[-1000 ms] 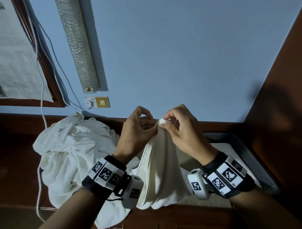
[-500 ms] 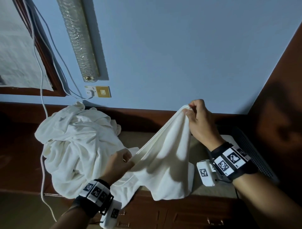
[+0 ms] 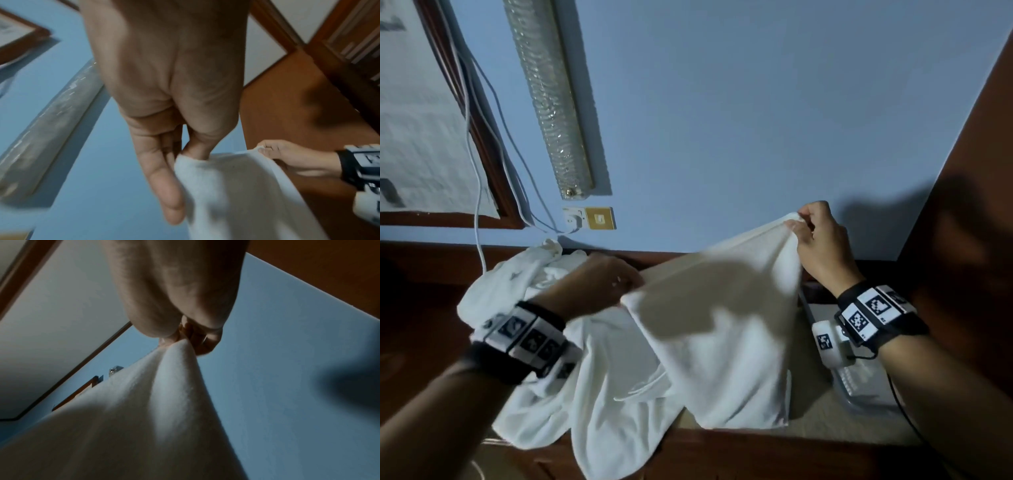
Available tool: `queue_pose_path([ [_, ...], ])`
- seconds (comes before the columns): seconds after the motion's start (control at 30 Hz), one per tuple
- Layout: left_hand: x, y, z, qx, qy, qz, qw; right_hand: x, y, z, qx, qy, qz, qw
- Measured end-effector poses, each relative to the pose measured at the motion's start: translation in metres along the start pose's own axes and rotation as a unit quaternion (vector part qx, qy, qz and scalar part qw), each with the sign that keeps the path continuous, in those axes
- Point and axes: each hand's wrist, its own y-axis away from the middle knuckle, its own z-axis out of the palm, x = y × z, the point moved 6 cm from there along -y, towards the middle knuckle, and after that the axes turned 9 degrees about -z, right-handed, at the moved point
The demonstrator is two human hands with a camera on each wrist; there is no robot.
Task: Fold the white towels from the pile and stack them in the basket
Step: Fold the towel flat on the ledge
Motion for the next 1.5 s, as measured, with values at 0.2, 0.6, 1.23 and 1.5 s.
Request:
queue_pose_path([
  [0.2, 0.025, -0.047, -0.101, 0.023, -0.091, -0.01, 0.996, -0.025, -0.058, -0.045, 0.057, 0.009, -0.024, 0.998],
  [0.6, 0.055, -0.078, -0.211, 0.214, 0.075, 0.001, 0.974, -0.055, -0.131, -0.127, 0.081, -0.06, -0.099, 0.99],
  [1.23, 0.054, 0.039, -0.159, 0.118, 0.364, 0.014, 0.924, -0.068, -0.009, -0.118, -0.111, -0.336, -0.025, 0.935],
  [1.5, 0.033, 0.113, -0.101, 0.021, 0.423, -0.01, 0.906, -0.067, 0.085, -0.111, -0.116, -0.243, -0.018, 0.963],
])
